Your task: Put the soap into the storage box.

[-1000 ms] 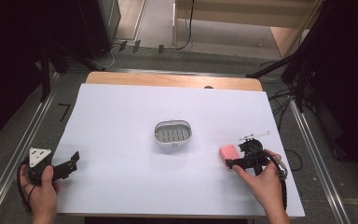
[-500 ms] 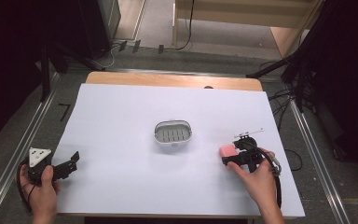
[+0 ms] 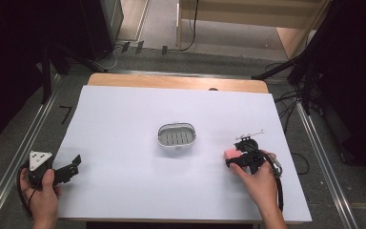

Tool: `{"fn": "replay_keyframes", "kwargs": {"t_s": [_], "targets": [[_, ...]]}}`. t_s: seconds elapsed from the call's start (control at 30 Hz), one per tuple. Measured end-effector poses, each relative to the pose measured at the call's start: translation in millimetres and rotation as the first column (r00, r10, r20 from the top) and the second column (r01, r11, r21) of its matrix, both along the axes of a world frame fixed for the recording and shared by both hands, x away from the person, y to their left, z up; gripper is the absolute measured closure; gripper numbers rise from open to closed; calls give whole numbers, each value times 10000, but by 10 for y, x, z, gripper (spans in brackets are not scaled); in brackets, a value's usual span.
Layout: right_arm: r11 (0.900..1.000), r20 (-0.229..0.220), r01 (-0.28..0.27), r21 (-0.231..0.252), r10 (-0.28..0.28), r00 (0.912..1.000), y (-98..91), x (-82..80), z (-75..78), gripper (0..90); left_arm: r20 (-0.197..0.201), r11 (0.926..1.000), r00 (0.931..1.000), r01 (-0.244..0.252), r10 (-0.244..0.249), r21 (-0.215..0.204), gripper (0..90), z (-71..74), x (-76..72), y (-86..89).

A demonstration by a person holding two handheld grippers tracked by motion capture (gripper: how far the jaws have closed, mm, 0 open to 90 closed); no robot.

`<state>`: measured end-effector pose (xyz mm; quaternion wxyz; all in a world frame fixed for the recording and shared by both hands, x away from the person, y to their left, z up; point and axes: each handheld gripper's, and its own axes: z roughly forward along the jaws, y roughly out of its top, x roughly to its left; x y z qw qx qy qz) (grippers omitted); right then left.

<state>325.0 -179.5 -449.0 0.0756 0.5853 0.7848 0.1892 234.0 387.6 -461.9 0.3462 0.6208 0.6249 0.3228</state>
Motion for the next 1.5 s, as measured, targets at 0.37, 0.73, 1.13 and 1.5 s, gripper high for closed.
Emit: {"fn": "replay_keyframes", "kwargs": {"t_s": [0.37,0.73,1.13,1.5], "targets": [[10000,-55,-8,-5,8,10000,2,10,-47,378,-14,10000,10000,11,-11,25,81,1,0,0],[9988,-11,-221,-438,221,9998,45,8,-53,384,-39,10000,10000,11,-11,9,81,0,3,0],[9971,63,-440,-621,445,9990,61,4,-59,386,-70,10000,10000,22,-22,9,81,-1,6,-1],[9970,59,-758,-141,759,9971,22,-8,-33,388,-92,10000,10000,26,-26,7,81,0,6,-1]]}}
